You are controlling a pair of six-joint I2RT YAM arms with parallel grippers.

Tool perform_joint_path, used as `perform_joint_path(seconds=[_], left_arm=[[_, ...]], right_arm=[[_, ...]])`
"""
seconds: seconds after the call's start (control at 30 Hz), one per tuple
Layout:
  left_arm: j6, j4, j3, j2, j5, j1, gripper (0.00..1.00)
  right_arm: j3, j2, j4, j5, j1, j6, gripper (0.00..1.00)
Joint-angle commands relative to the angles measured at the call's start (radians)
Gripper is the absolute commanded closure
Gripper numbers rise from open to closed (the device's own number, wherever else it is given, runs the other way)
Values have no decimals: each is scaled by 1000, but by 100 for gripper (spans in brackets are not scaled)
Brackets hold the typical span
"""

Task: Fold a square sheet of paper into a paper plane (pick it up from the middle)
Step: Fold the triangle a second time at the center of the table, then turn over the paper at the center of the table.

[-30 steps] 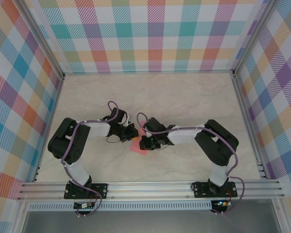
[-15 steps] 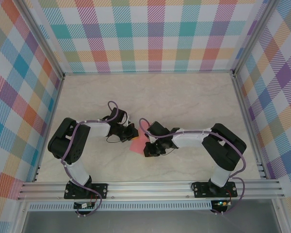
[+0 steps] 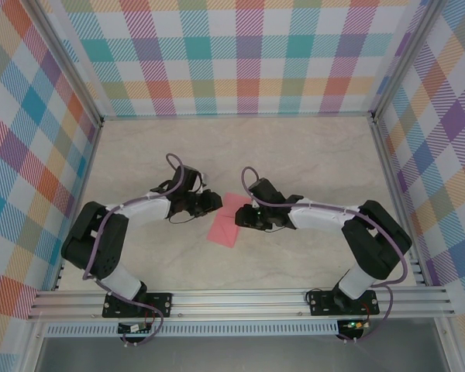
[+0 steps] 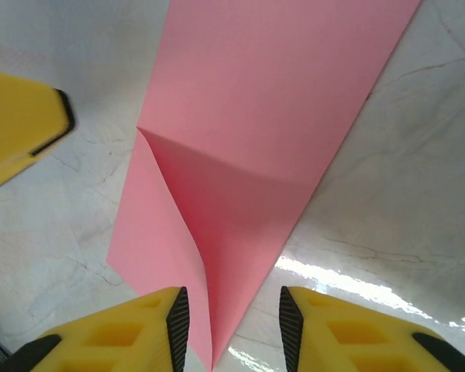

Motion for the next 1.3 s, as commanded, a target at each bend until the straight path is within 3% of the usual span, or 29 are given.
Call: perform_joint_path(seconds=[0.0,0.17,0.33,0.83,1.27], left_arm=[[-35,-36,-55,-75,-109,-1,73],[-62,-8,-113,-123,-93,-1,61],[-75,42,-151,-118,-29,0,58],[-112,172,-198,-36,123,-1,60],[-122,246,-185,45,191,-11,65]], right_arm=[[4,31,38,-22,-8,15,60],[24,76,50,-62,-12,-2,60],[33,105,82,-93,-14,-1,66],[13,102,89,-51,-26,53,88],[-17,85,80,-28,-32,72,89]])
